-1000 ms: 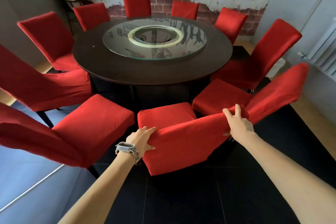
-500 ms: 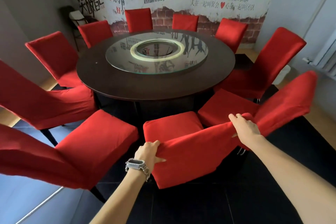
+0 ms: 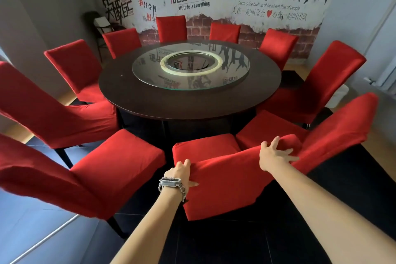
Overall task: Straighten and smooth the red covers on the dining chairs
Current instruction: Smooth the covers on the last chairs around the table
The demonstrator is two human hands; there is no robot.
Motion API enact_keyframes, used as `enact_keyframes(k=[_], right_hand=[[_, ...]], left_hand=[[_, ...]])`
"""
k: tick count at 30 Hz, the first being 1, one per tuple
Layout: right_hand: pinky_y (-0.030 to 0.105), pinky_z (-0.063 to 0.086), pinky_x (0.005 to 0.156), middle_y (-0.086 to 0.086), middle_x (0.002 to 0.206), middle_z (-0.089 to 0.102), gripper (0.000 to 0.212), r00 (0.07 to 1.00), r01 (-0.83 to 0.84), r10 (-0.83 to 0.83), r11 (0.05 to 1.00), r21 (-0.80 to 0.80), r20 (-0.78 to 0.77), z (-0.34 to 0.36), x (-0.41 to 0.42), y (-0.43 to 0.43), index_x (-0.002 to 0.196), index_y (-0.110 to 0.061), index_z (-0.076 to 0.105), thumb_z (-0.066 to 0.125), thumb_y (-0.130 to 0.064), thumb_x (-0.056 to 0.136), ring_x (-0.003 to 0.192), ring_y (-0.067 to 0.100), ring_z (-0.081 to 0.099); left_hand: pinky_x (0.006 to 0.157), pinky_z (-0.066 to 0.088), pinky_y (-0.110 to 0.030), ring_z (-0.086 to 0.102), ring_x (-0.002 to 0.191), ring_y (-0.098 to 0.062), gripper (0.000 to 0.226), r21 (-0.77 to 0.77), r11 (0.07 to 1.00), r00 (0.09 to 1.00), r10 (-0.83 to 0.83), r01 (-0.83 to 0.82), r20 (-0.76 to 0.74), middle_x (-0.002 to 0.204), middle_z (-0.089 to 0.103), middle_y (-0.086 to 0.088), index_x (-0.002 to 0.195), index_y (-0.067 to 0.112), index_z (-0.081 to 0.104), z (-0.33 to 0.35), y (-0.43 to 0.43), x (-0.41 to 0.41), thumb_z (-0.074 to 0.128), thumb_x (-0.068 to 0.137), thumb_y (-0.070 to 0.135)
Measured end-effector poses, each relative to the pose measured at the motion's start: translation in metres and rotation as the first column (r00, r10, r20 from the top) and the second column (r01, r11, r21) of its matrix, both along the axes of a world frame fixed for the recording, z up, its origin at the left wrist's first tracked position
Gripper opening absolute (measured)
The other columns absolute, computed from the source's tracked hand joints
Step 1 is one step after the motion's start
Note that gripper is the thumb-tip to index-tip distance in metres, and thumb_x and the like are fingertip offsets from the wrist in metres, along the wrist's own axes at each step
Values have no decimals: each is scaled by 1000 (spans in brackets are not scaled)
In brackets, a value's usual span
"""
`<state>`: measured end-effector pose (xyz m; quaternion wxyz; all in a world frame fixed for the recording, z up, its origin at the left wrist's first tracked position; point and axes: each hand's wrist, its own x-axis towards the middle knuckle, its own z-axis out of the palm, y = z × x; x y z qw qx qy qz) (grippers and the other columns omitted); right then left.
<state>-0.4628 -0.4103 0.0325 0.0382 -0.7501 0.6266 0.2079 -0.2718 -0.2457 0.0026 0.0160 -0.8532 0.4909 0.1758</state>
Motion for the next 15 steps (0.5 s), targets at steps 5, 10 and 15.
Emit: enact_keyframes(k=[5, 10, 15], right_hand=[[75, -9, 100, 19, 159, -2, 66, 875, -432, 387, 895, -109, -290, 20, 34, 23, 152, -21, 20, 46, -17, 92, 143, 45, -12], [74, -9, 102, 15, 156, 16, 54, 794, -602, 575, 788, -129, -198, 29, 89, 66, 144, -19, 34, 42, -11, 91, 147, 37, -3], [73, -6, 104, 12, 149, 29, 49, 799, -601, 593, 790, -119, -96, 29, 150, 120, 136, -18, 43, 37, -6, 89, 146, 36, 5]], left_hand=[[93, 49, -43, 51, 121, -31, 111, 26, 997, 988, -74, 79, -136, 146, 27, -8, 152, 21, -5, 6, 23, -4, 73, 77, 49], [99, 45, -45, 44, 128, -33, 116, 82, 995, 976, -32, 50, -215, 147, 28, -14, 151, 19, -12, 18, 66, 25, 72, 77, 51], [100, 40, -41, 44, 128, -32, 100, 101, 994, 985, 49, -33, -162, 143, 39, -16, 152, 15, 3, 27, 130, 94, 64, 83, 54]])
